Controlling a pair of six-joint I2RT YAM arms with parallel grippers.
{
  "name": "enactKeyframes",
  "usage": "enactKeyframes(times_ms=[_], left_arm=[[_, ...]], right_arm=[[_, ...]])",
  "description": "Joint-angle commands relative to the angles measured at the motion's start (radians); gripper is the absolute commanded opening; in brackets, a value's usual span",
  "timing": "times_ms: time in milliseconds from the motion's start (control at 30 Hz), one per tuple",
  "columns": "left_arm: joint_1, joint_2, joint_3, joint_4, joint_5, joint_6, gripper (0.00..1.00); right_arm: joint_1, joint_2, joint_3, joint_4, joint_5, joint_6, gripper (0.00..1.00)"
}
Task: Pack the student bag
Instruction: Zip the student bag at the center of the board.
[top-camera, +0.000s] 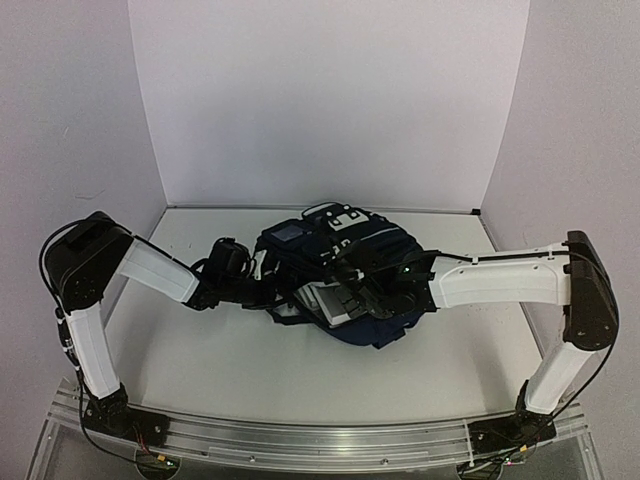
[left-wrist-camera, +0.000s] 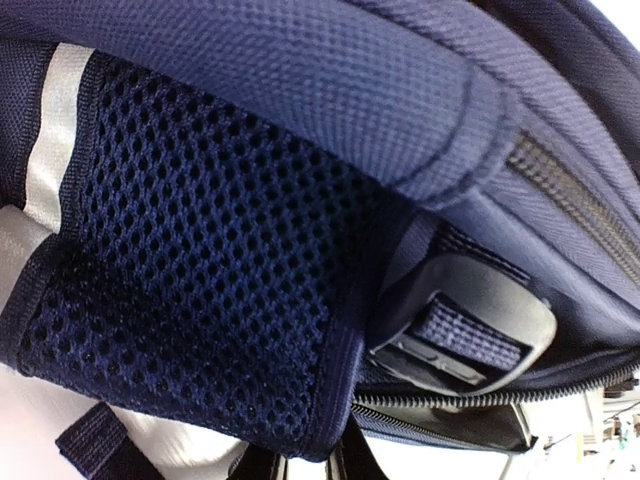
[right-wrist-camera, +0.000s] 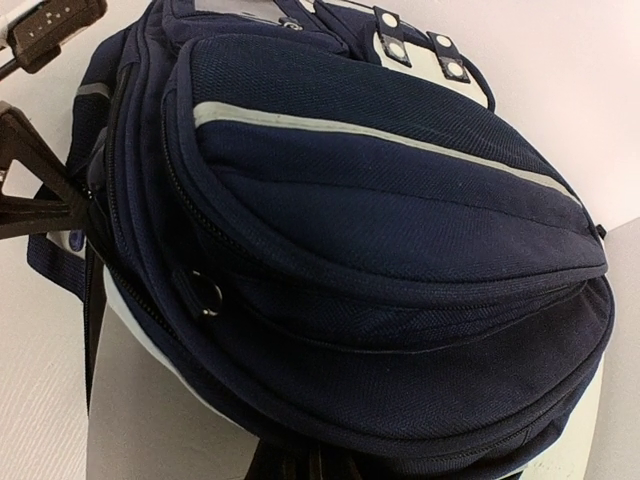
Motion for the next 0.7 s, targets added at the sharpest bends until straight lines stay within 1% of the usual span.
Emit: enactKeyframes(times_ms=[0, 133, 333, 400, 500, 600, 667], left_arm=[[-0.067, -0.076, -0.008, 0.052, 0.175, -0.041, 0.03], [-0.093, -0.108, -0.008, 0.055, 0.21, -0.067, 0.04], [-0.137, -0.146, 0.017, 0.019, 0.205, -0.076, 0.05], [-0.153, -0.144, 0.028, 0.005, 0.203, -0.074, 0.06], [-0.158, -0.138, 0.016, -0.034, 0.144, -0.079, 0.07], [-0.156, -0.125, 0.013, -0.131, 0.028, -0.091, 0.12], [-0.156, -0.107, 0.006, -0.143, 0.007, -0.099, 0.14]], right_arm=[[-0.006, -0.027, 0.041, 0.057, 0.056, 0.047, 0.0], [-0.006, -0.026, 0.045, 0.057, 0.062, 0.062, 0.0], [-0.006, -0.013, 0.054, 0.057, 0.074, 0.093, 0.0], [-0.005, -0.006, 0.06, 0.057, 0.081, 0.102, 0.0], [-0.006, -0.002, 0.069, 0.057, 0.09, 0.112, 0.0], [-0.006, 0.0, 0.073, 0.057, 0.089, 0.116, 0.0], [-0.006, -0.001, 0.073, 0.057, 0.086, 0.118, 0.0]])
